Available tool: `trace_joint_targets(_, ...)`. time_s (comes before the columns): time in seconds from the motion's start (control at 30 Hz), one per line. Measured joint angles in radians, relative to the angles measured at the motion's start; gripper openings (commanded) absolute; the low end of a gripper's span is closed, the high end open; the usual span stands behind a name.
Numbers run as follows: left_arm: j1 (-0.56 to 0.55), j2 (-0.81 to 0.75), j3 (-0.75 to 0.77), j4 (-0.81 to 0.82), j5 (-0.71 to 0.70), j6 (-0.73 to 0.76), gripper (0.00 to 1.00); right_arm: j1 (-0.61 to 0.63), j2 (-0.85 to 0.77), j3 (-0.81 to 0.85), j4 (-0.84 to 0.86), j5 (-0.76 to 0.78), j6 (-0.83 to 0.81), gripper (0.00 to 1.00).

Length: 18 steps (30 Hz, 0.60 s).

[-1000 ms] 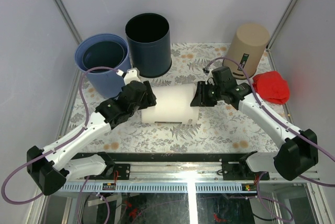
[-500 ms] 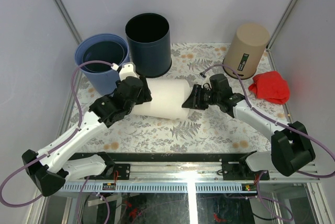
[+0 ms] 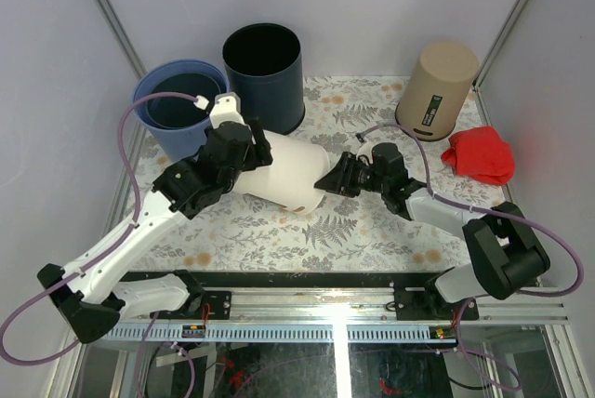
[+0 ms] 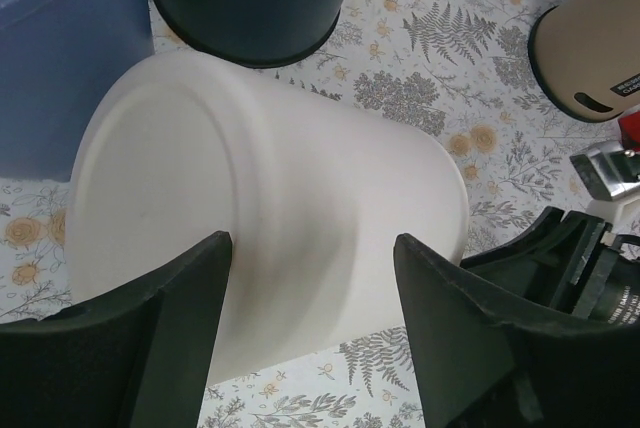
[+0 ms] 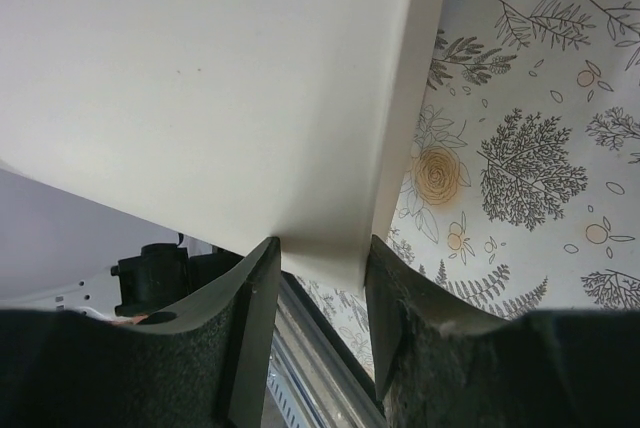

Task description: Turn the large container upside down

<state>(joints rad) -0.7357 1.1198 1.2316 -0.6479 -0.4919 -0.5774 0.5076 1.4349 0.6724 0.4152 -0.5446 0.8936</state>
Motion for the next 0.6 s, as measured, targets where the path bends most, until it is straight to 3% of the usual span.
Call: trace_joint_targets(0.6, -0.063, 0.097, 0.070, 0.060, 0.015, 0.016, 0.63, 0.022, 0.107, -0.077, 0.158, 0.030, 0.088, 0.46)
